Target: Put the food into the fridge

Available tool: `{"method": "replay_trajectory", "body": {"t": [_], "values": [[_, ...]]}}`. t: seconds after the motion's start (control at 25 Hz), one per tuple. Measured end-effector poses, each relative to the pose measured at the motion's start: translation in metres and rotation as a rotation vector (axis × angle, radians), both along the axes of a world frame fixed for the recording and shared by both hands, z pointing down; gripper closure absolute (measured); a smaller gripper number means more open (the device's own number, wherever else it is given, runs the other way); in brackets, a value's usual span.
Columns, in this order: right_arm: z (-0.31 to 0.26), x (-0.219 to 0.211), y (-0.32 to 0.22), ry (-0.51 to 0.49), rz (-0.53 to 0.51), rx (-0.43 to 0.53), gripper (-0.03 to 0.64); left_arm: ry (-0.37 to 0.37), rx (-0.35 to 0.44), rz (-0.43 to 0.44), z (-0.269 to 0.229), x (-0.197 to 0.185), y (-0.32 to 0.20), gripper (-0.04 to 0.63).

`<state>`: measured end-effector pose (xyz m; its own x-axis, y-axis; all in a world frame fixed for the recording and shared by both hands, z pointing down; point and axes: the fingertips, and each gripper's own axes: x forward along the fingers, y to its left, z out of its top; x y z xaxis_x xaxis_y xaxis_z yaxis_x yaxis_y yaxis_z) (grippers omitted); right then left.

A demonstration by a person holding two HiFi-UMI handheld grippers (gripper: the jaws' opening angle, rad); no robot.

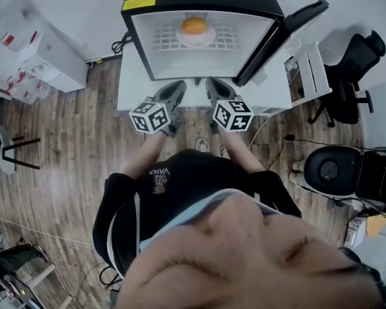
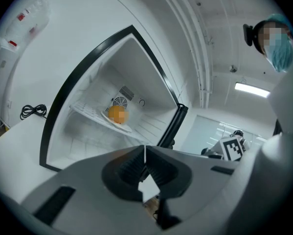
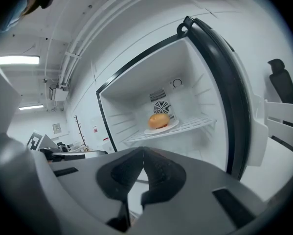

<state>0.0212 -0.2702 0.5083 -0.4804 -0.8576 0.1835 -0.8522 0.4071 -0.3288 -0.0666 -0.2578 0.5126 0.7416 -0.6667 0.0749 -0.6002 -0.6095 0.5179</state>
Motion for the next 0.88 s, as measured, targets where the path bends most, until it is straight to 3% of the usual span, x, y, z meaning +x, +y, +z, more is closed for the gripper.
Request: {"method": "replay_trajectory", "body": {"t": [0.64,0.88], "values": [[-0.001,-0.005,0.06,0.03,0.057,0.049,0.604,-0.008,0.092,-0.016,-0.008,-0.02,0.048,0.572],[-0.004,-0.004,0.069,0.049,0.054,0.061,0.604,-0.008,0.091,-0.01,-0.007,-0.019,0.057,0.572]]}}
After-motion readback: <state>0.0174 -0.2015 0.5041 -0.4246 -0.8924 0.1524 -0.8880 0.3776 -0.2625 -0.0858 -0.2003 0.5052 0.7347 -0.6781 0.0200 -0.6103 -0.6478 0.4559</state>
